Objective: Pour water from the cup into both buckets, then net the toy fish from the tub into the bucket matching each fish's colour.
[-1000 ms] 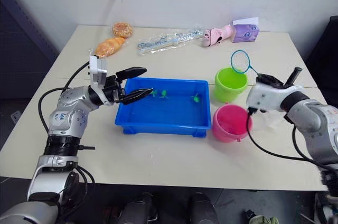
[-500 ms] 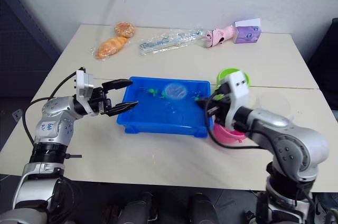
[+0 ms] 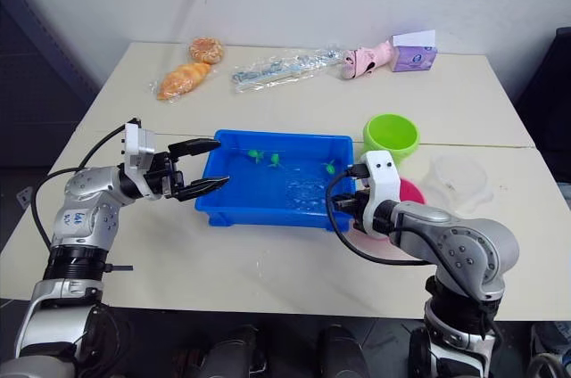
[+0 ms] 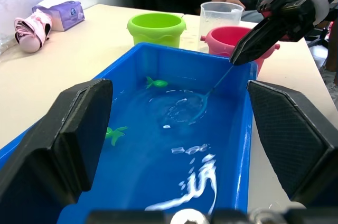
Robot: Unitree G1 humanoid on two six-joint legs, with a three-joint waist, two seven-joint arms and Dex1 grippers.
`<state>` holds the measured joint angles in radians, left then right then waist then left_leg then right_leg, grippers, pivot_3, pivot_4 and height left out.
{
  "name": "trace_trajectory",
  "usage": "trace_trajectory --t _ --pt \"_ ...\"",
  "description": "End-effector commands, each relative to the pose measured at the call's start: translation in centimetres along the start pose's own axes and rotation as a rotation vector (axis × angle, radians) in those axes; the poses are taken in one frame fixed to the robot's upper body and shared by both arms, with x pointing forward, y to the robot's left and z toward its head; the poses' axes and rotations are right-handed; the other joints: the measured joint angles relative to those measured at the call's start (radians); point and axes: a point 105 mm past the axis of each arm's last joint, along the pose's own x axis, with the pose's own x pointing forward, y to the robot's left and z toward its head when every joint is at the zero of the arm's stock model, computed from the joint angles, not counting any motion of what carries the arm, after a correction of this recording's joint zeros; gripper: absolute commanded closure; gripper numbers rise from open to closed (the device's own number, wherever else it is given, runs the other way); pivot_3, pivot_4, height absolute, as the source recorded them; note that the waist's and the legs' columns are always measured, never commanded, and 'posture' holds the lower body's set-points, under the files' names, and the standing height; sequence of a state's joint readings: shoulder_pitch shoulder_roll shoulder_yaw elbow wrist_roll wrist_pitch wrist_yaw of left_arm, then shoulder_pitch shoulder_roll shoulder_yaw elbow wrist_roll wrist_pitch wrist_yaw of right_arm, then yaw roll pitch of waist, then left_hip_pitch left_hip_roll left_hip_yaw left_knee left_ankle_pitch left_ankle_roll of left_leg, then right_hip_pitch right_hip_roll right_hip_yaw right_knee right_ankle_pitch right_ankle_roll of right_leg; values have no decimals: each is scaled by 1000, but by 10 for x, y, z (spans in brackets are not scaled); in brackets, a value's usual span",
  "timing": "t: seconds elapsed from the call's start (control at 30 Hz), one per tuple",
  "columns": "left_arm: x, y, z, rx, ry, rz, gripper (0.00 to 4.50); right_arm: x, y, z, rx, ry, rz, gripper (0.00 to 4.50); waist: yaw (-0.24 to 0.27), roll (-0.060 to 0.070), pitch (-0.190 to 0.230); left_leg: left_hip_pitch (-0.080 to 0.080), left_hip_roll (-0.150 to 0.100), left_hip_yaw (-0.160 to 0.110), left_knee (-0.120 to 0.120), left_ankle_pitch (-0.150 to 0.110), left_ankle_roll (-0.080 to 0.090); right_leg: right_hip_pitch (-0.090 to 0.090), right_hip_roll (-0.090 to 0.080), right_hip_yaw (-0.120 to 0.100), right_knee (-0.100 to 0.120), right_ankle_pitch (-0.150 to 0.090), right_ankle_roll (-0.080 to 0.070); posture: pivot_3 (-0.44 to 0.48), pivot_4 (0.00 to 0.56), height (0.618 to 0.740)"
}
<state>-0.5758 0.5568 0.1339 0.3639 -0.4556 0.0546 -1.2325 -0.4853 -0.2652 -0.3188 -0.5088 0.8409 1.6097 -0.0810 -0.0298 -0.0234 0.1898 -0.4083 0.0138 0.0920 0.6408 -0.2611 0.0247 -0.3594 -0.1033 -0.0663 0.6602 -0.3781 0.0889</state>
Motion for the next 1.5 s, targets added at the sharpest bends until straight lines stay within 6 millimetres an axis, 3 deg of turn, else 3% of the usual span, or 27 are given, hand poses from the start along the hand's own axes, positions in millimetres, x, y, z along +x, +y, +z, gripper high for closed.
trace_trajectory --t 0.03,0.37,0.67,0.93,1.03,1.33,1.5 --pt "1 -2 7 38 8 -12 135 -3 -2 10 -4 -37 -37 4500 0 0 0 0 0 0 0 0 0 0 0 0 0 0 0 0 150 740" --pt "10 -3 7 33 3 -23 135 1 3 22 -57 -99 -102 4500 0 0 0 0 0 1 -4 0 -1 -1 0 1 -1 0 0 0 150 740" --pt "12 -5 6 27 -6 -30 135 -2 15 28 -243 -249 -33 4500 0 0 0 0 0 1 -6 0 -1 -1 1 1 -3 0 0 0 150 740" --pt "15 -4 7 27 -15 -30 135 -20 19 32 -260 -358 42 4500 2 0 0 0 0 1 -6 1 -1 -1 1 0 -3 0 0 0 150 740" --pt "17 -4 10 29 -22 -35 135 -36 19 36 -250 -407 61 4500 3 0 0 0 0 1 -6 1 -1 -1 1 0 -3 0 0 0 150 740" --pt "40 0 37 -10 -132 -45 135 -77 -10 54 -335 -504 -67 4500 5 0 0 0 0 0 -6 1 -1 1 1 0 -4 0 0 0 150 740" --pt "54 0 48 -22 -177 -55 135 -97 -50 70 -425 -520 -244 4500 4 0 0 1 0 1 -6 1 -1 1 1 0 -4 0 0 0 150 740"
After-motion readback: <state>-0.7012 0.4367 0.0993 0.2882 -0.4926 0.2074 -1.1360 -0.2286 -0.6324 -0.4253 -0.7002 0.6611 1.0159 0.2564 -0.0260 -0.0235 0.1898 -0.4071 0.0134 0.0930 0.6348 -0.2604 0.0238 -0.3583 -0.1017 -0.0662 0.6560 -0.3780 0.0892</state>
